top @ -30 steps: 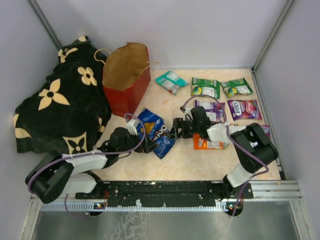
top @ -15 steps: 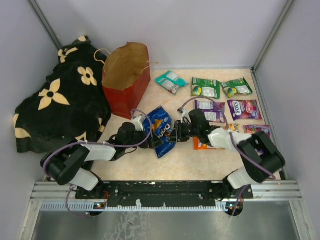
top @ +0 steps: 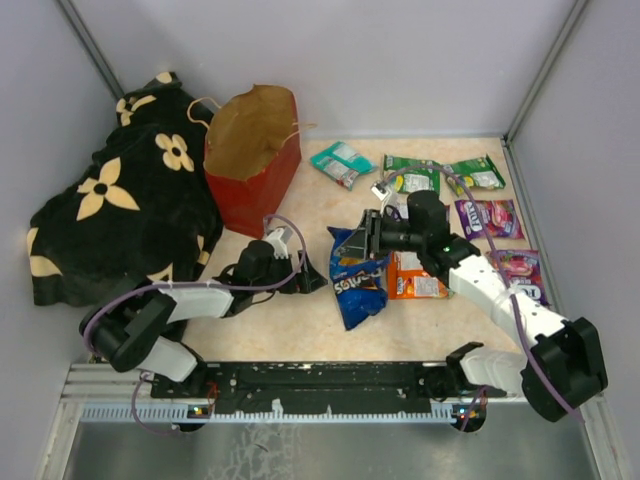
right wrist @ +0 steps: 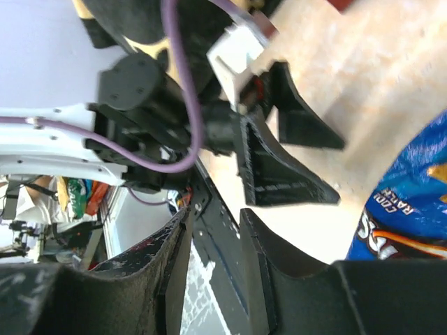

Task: Take the snacks out of the paper bag

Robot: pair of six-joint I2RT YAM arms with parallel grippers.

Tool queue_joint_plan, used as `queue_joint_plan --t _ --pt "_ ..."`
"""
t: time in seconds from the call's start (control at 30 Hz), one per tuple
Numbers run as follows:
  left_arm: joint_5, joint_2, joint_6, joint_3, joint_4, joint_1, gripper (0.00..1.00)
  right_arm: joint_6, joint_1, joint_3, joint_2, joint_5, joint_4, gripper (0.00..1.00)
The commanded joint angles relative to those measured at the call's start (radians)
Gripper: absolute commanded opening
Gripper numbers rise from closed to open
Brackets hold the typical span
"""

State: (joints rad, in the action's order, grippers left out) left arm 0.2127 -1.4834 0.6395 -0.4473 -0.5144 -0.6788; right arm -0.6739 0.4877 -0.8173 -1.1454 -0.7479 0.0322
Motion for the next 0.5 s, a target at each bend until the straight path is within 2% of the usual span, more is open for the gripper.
queue_joint_plan --t 0.0,0.1,0.2,0.33,0.47 --pt "-0.075 0.038 -0.052 -0.018 0.174 0.009 1.0 0.052 -0.001 0.013 -0.007 0.069 0.143 0.38" --pt "-0.105 0.086 -0.082 -0.033 0.236 0.014 1.0 0.154 -0.001 -0.027 0.013 0.304 0.33 0.47" --pt "-0.081 0.135 -0.121 -0.084 0.287 0.013 0.98 0.217 -0.013 -0.023 0.013 0.468 0.409 0.57" --pt "-0.038 0.133 -0.133 -0.134 0.267 0.012 0.93 0.236 -0.118 0.012 -0.034 0.489 0.365 0.59" --pt "-0.001 0.034 -0.103 -0.182 0.186 0.01 0.92 0.237 -0.243 0.008 -0.116 0.49 0.265 0.6"
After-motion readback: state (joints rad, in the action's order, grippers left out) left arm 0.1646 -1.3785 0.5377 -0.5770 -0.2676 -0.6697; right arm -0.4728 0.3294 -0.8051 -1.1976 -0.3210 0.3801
